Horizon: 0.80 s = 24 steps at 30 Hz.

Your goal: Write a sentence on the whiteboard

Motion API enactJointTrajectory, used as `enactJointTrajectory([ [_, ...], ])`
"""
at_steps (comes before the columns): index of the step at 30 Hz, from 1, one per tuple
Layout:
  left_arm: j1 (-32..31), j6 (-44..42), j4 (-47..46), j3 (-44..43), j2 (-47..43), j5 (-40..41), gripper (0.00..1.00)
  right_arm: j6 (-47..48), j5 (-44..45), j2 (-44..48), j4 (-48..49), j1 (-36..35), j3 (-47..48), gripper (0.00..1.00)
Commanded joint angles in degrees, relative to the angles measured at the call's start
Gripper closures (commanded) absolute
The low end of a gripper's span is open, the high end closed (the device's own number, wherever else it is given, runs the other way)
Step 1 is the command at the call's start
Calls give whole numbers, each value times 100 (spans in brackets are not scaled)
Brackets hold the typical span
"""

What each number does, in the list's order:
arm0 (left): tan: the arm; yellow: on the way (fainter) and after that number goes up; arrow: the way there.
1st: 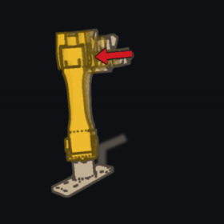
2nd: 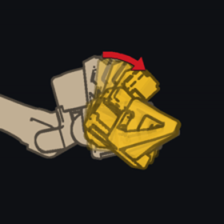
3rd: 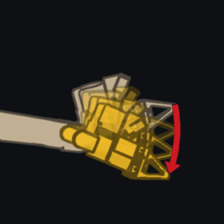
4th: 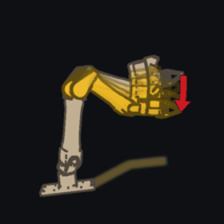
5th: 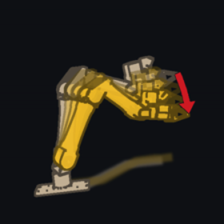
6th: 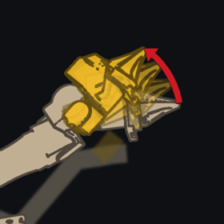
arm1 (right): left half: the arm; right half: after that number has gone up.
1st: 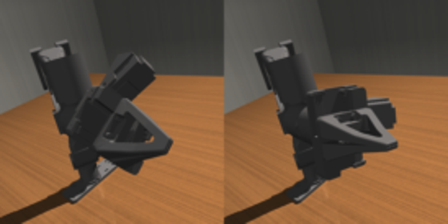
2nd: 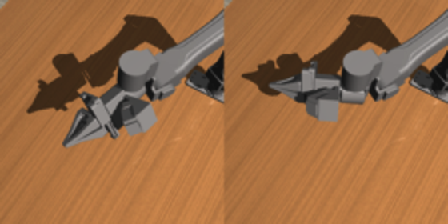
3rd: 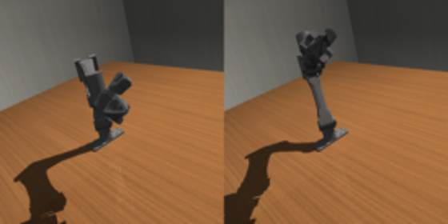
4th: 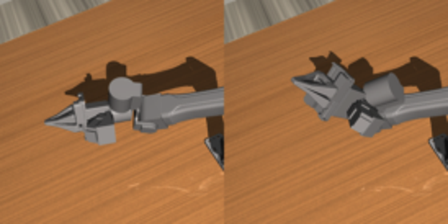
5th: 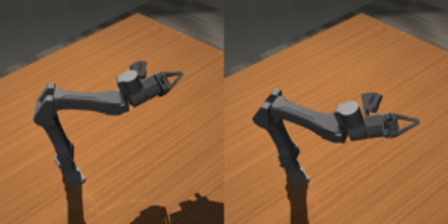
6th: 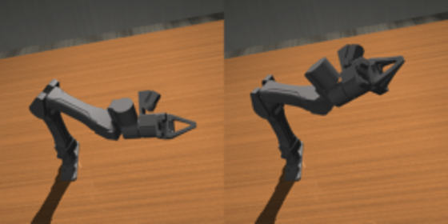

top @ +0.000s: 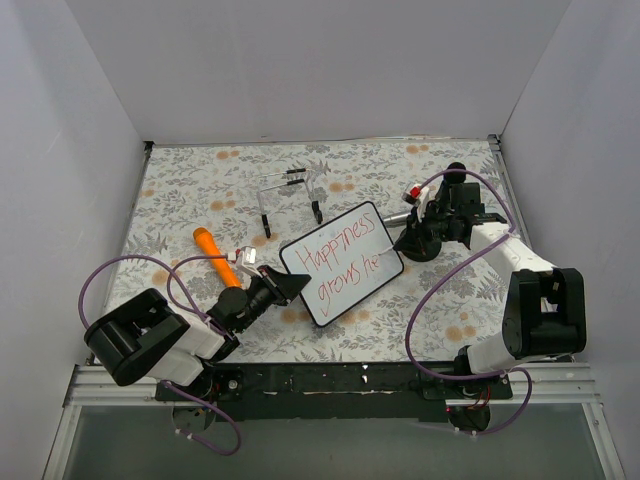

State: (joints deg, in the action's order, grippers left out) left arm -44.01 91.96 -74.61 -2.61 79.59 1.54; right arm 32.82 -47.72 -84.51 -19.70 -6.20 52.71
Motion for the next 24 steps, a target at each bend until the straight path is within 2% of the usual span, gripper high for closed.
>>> enactJointTrajectory([
  [1,-38,-108,-1460,419,-154,-13,100,295,167,-66,-200,-48,56,99],
  [11,-29,-108,-1451,437,-163,4,100,594,202,-13,-473,-48,-155,99],
  [24,-38,-100,-1460,437,-181,-40,100,463,150,22,-421,-48,-50,99],
])
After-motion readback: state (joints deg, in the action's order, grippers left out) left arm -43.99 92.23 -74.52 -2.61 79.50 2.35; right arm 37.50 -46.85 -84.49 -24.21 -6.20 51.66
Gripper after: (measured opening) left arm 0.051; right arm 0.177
